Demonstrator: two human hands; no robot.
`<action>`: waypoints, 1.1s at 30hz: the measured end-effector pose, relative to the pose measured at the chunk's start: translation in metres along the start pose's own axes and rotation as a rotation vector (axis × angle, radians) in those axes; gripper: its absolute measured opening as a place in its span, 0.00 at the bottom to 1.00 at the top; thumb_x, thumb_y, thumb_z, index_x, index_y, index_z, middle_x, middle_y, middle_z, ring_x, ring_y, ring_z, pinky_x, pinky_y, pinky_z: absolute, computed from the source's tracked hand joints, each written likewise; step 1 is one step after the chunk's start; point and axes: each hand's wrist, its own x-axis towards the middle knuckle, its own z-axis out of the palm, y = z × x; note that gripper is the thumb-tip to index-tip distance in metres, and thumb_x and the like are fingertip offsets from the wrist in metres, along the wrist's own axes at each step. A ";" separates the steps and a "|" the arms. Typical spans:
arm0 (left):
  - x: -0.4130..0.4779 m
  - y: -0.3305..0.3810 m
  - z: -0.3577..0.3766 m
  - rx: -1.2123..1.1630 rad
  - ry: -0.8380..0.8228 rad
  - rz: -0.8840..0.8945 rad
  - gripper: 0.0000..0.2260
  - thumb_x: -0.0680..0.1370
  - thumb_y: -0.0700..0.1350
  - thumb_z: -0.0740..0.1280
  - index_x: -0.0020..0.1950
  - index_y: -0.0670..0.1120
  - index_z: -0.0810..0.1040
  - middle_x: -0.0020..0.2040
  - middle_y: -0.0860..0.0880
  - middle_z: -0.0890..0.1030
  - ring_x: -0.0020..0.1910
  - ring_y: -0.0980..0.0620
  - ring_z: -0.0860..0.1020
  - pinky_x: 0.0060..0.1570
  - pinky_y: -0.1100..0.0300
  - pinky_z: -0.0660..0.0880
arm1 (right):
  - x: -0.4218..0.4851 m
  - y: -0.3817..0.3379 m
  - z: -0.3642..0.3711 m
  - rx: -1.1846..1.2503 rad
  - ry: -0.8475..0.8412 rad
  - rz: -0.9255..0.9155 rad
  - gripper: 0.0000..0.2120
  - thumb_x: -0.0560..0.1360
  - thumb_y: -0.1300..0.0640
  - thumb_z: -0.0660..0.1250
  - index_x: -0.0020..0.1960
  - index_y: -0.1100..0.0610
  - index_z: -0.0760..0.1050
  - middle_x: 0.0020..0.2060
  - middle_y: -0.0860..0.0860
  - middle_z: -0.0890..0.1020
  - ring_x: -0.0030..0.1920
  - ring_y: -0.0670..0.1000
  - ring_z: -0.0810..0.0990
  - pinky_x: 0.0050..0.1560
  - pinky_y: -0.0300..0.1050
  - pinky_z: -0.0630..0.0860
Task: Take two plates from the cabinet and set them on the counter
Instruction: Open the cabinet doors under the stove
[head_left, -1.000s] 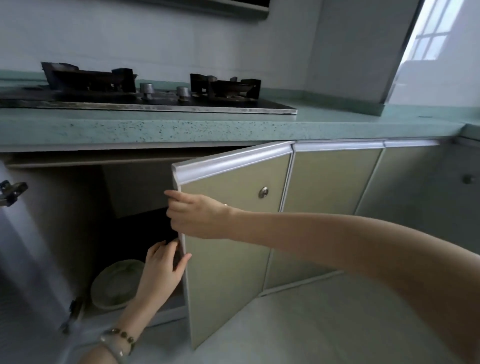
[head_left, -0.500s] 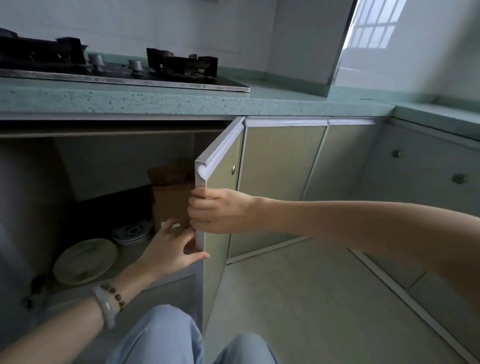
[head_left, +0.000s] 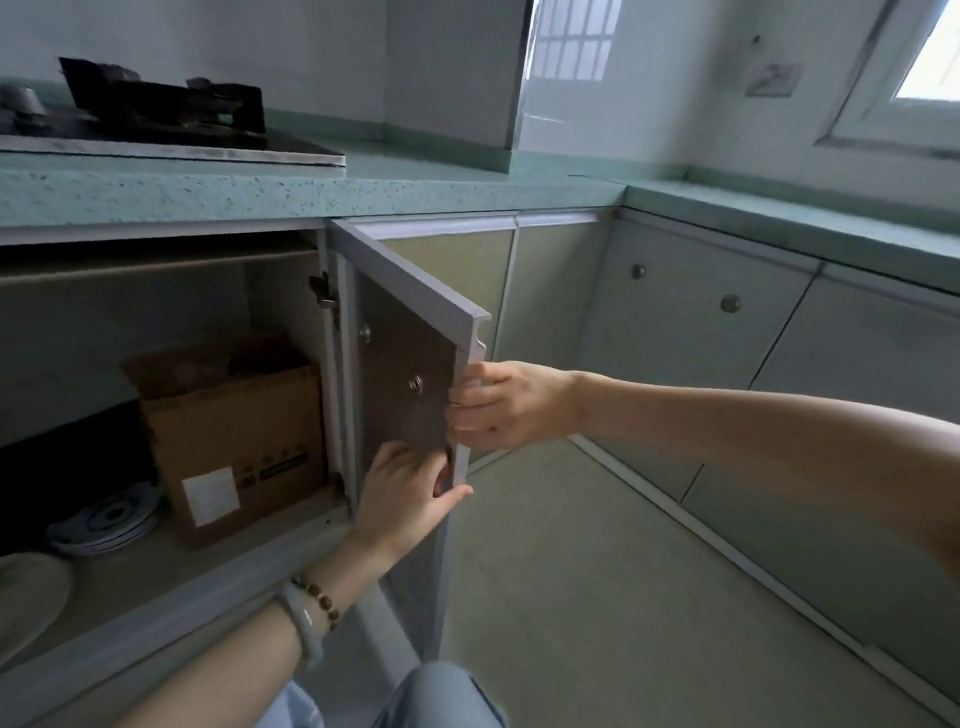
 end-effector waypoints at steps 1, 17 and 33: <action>0.007 0.005 0.005 -0.006 -0.010 -0.005 0.20 0.60 0.56 0.79 0.33 0.47 0.72 0.25 0.52 0.75 0.27 0.47 0.77 0.43 0.56 0.67 | -0.007 0.001 -0.002 0.003 -0.015 0.015 0.09 0.75 0.62 0.65 0.38 0.54 0.79 0.38 0.50 0.81 0.42 0.52 0.81 0.49 0.44 0.77; 0.069 0.061 0.057 -0.041 -0.116 -0.257 0.23 0.55 0.54 0.82 0.41 0.45 0.79 0.24 0.48 0.79 0.22 0.47 0.78 0.30 0.59 0.71 | -0.086 0.013 0.019 -0.058 -0.164 0.238 0.05 0.74 0.62 0.66 0.41 0.53 0.74 0.43 0.52 0.81 0.43 0.54 0.76 0.52 0.47 0.73; -0.029 -0.119 -0.033 -0.001 -0.265 -0.301 0.14 0.78 0.52 0.63 0.60 0.48 0.76 0.53 0.49 0.83 0.53 0.46 0.79 0.54 0.54 0.68 | 0.067 -0.053 0.052 0.081 -0.163 0.207 0.11 0.74 0.61 0.61 0.41 0.52 0.81 0.37 0.49 0.82 0.39 0.51 0.81 0.51 0.45 0.78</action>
